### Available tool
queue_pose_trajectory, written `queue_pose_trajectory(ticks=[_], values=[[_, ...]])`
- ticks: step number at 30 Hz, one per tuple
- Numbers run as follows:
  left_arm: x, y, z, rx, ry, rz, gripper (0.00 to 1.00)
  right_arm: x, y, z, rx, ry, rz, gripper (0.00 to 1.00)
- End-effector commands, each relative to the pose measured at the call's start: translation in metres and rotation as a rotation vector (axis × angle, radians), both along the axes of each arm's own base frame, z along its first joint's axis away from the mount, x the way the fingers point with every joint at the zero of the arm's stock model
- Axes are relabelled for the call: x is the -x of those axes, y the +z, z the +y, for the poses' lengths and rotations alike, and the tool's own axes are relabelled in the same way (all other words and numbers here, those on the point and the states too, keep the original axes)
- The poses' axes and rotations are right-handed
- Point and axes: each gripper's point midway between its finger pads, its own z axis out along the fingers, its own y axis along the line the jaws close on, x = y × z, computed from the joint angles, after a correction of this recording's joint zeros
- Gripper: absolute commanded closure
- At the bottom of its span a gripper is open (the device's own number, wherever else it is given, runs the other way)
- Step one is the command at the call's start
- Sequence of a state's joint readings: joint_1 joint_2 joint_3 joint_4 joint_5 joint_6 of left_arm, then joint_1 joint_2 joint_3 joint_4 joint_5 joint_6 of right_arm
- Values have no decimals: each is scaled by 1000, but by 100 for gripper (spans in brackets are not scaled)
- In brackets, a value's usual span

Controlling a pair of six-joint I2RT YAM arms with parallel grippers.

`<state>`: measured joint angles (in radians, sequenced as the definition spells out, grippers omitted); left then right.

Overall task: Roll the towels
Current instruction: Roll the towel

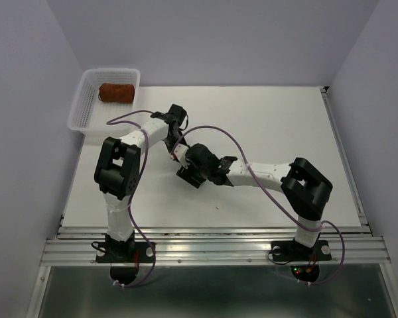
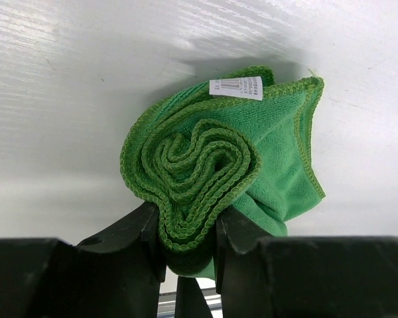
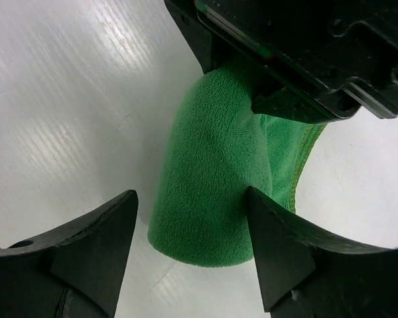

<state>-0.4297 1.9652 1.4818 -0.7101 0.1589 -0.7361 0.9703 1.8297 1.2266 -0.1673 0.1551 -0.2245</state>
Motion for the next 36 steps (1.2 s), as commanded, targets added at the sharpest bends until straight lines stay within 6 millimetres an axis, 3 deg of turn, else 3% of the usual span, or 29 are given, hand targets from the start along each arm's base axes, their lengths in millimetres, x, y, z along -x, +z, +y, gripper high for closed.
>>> queue_pose_trajectory(ticks=[1, 8, 9, 10, 11, 13, 17, 18, 19, 21, 25, 30, 36], values=[[0, 11, 0, -15, 9, -4, 84, -8, -11, 0, 55, -37, -66, 28], [3, 7, 0, -16, 18, 17, 83, -7, -38, -14, 159, -69, -65, 34], [3, 8, 0, -16, 20, 18, 83, -8, -40, -17, 169, -78, -69, 38], [3, 8, -1, -13, 19, 16, 82, -9, -41, -19, 177, -86, -72, 47], [3, 9, -1, -13, 18, 14, 78, -10, -41, -20, 181, -92, -77, 64], [3, 10, 0, -9, 20, 14, 74, -10, -41, -22, 181, -103, -78, 77], [2, 14, 0, -1, 17, -1, 58, -9, -42, -23, 171, -128, -68, 90], [2, 15, 0, 2, 19, -3, 48, -8, -41, -22, 157, -135, -60, 92], [2, 16, 0, 4, 18, -7, 43, -4, -41, -18, 138, -122, -37, 94], [-2, 22, -1, 19, 39, -32, 33, -1, -39, -18, 95, -135, 8, 96], [-19, 38, -8, 65, 65, -110, 21, 5, -28, -14, -46, -131, 136, 96], [-31, 53, -4, 91, 88, -159, 2, -1, -15, -16, -161, -139, 240, 96], [-42, 61, 2, 138, 104, -213, 1, 0, -12, -18, -282, -140, 405, 96]])
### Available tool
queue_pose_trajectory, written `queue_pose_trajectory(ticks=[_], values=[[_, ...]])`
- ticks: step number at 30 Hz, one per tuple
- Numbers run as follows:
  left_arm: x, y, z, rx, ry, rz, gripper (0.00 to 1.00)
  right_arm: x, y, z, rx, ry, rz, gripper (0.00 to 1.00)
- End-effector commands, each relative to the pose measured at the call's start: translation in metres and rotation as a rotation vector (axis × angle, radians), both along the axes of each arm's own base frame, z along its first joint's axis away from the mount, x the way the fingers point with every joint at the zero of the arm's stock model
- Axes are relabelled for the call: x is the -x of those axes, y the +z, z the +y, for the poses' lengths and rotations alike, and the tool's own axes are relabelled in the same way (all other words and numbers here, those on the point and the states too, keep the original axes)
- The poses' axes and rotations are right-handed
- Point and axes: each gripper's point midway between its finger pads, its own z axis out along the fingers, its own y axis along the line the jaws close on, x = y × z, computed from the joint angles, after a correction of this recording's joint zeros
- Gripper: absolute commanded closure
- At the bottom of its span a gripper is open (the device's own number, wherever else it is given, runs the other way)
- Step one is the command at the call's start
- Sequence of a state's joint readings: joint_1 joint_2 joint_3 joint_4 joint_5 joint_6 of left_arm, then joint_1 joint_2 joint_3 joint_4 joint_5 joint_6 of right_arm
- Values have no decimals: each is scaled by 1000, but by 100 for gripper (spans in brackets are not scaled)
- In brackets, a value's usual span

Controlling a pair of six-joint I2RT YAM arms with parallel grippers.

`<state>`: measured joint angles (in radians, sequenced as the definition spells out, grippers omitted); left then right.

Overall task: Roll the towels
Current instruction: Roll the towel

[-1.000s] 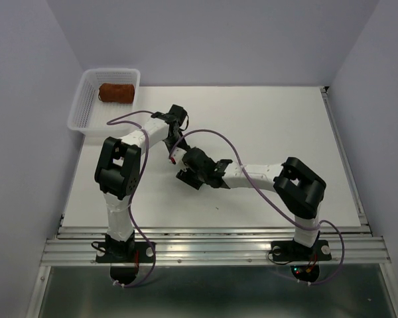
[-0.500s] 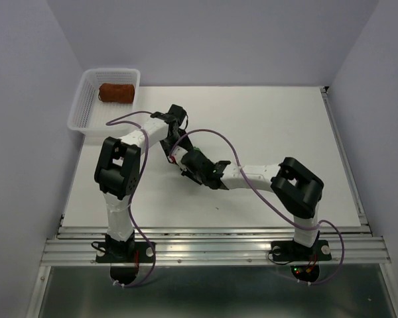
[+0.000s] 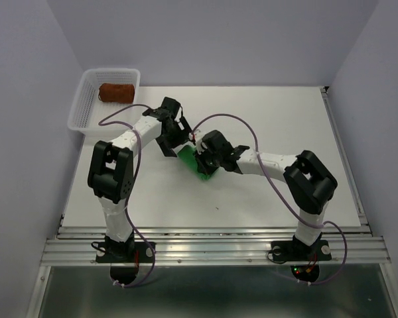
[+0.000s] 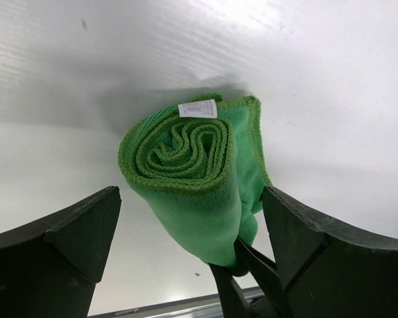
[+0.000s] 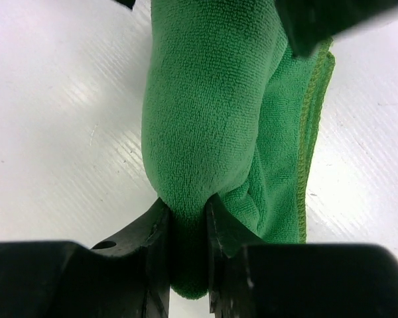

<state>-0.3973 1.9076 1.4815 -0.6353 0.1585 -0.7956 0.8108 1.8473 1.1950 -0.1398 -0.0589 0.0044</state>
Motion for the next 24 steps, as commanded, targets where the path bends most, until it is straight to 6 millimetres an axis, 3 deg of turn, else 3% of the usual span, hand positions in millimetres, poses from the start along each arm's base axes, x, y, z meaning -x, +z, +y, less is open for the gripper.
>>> queue_pose_trajectory(ticks=[1, 12, 18, 24], values=[[-16, 34, 2, 63, 20, -111, 1, 17, 8, 2, -124, 28, 159, 97], [-31, 54, 11, 64, 29, -211, 1, -19, 17, -21, -323, -40, 366, 96], [-20, 61, 0, 149, -39, -262, 1, -29, 15, -34, -446, -44, 534, 96], [0, 46, -21, 255, -121, -262, 1, -31, 8, -44, -512, -69, 660, 96]])
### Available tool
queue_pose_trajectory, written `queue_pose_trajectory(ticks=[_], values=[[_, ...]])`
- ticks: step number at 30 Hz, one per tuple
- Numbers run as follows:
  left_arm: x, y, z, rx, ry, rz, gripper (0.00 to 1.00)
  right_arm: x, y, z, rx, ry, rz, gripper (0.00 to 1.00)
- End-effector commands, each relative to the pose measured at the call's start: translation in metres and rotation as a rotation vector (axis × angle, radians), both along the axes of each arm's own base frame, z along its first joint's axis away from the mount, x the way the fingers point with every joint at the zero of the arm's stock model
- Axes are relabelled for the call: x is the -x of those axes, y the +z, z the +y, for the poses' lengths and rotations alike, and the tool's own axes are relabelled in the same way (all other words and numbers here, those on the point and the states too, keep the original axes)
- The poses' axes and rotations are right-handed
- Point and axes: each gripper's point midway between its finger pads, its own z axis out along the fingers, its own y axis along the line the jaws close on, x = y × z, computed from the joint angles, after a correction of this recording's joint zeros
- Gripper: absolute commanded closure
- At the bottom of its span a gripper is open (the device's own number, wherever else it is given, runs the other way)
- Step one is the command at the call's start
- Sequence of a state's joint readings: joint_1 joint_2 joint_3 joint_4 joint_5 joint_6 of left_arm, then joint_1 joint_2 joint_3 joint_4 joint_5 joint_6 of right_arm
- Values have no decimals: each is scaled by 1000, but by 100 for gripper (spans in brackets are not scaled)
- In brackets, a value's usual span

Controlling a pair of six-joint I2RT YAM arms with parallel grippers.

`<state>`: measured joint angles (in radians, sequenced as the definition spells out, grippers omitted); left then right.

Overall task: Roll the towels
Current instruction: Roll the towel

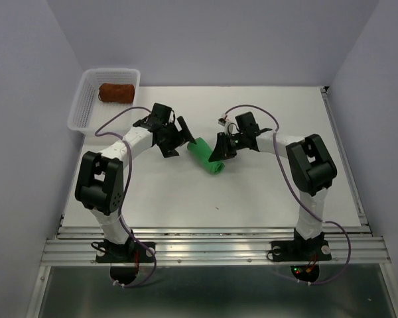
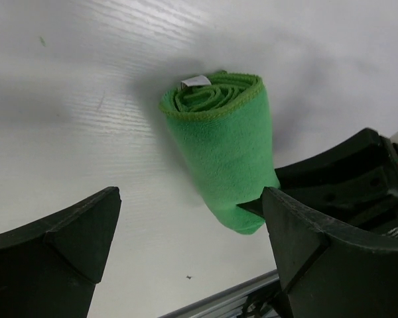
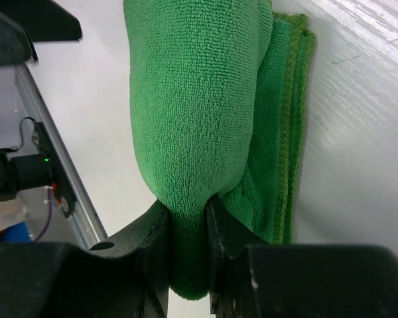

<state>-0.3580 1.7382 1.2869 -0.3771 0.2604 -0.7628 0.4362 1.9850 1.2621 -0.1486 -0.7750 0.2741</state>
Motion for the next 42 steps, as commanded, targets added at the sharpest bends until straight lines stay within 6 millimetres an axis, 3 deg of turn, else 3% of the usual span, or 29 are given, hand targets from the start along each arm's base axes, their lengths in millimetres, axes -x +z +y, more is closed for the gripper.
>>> queue_pose_trajectory(ticks=[1, 3, 14, 22, 42], values=[[12, 10, -24, 110, -103, -56, 1, 0, -1, -2, -61, -3, 117, 96], [13, 9, -33, 136, -124, -65, 1, -8, -4, -12, -64, -39, 138, 96], [10, 0, -68, 234, -157, -74, 1, -7, -16, -18, -98, -53, 245, 95], [10, -18, -64, 172, -109, -37, 1, -12, -24, -28, -105, -89, 294, 95], [7, -61, -79, 146, 32, 44, 1, -9, -38, -31, -77, -96, 301, 94]])
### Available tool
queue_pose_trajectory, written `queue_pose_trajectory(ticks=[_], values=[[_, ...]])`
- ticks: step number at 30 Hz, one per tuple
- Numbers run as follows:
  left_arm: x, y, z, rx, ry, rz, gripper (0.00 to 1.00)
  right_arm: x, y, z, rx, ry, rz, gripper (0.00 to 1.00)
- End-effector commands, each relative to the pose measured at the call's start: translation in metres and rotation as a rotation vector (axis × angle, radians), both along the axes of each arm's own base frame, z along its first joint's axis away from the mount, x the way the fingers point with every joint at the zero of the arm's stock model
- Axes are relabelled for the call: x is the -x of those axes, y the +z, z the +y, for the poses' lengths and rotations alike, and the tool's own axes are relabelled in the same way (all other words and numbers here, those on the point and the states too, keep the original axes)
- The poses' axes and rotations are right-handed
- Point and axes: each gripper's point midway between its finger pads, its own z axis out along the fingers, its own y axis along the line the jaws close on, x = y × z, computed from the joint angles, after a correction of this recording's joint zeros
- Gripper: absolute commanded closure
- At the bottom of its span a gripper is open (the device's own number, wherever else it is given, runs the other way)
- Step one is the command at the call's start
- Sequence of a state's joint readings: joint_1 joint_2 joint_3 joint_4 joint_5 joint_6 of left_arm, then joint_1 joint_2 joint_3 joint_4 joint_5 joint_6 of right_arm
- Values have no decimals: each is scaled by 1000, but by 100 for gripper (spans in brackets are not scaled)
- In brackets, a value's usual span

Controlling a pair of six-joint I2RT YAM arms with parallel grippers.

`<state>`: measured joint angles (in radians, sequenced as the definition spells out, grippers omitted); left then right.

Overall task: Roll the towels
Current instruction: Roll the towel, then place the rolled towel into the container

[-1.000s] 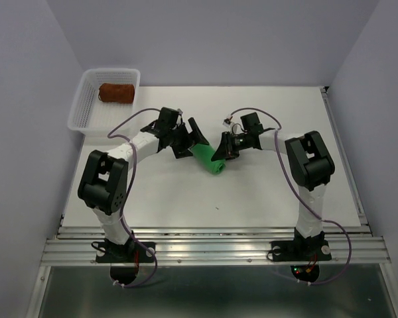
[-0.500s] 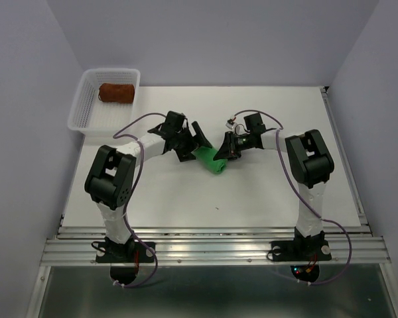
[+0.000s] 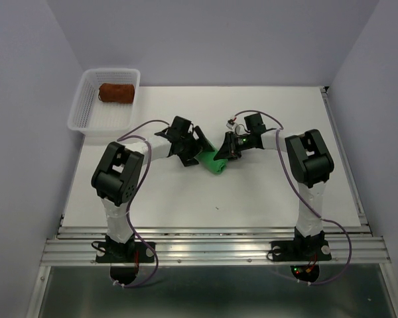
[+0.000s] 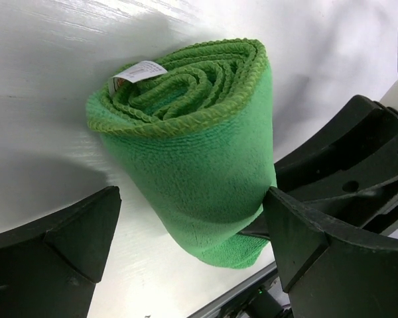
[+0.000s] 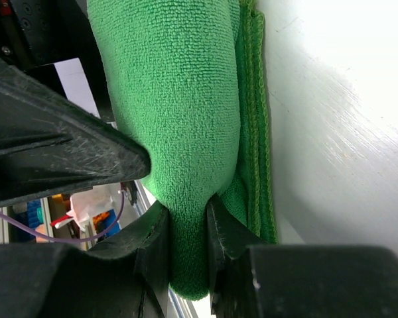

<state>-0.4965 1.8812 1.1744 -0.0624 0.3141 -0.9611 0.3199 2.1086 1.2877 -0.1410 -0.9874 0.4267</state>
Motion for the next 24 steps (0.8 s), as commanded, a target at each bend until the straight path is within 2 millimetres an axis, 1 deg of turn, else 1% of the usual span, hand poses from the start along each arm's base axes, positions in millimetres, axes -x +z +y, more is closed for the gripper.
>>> queue_pose_trajectory(ticks=[1, 2, 6, 7, 8, 9, 11, 12, 14, 15, 16, 17, 18, 19, 20, 21, 22, 23, 24], values=[[-7, -9, -3, -6, 61, -7, 1, -1, -24, -7, 60, -22, 26, 95], [-7, -12, -3, -8, 65, -2, 1, -1, -24, -7, 59, -21, 25, 94], [-10, -20, 0, -34, 97, 3, 8, 1, -25, -7, 55, -16, 32, 94], [-17, -19, -1, -26, 115, -21, 17, 1, -25, -7, 53, -15, 32, 94], [-18, -19, -1, -27, 115, -23, 21, 2, -25, -7, 51, -13, 33, 94], [-17, -22, -2, -30, 118, -17, 32, 3, -25, -7, 50, -10, 35, 94], [-20, -24, -3, -26, 129, -24, 40, 4, -25, -7, 46, -6, 35, 94], [-19, -29, -3, -29, 138, -15, 51, 5, -25, -7, 44, -2, 35, 94], [-21, -31, -6, -22, 129, -18, 57, 6, -22, -6, 32, 6, 33, 93], [-22, -31, -7, -23, 128, -23, 63, 6, -22, -6, 30, 7, 33, 93], [-23, -31, -6, -27, 133, -24, 66, 6, -22, -6, 32, 8, 32, 93], [-24, -32, -6, -33, 138, -27, 73, 7, -21, -6, 31, 10, 29, 92], [-24, -32, -5, -38, 145, -28, 84, 7, -21, -7, 34, 14, 19, 91], [-25, -32, -3, -41, 150, -32, 100, 6, -18, -7, 34, 18, 4, 89], [-26, -31, -3, -47, 145, -39, 100, 6, -16, -8, 38, 24, -6, 85], [-26, -28, -3, -48, 144, -47, 100, 6, -15, -9, 54, 24, -15, 74], [-27, -25, -3, -48, 141, -56, 100, 5, -13, -11, 62, 30, -43, 70], [-28, -18, -1, -48, 144, -75, 100, 3, -3, -12, 73, 25, -81, 60], [-29, -15, -1, -49, 145, -89, 100, 1, 4, -13, 74, 25, -111, 55]])
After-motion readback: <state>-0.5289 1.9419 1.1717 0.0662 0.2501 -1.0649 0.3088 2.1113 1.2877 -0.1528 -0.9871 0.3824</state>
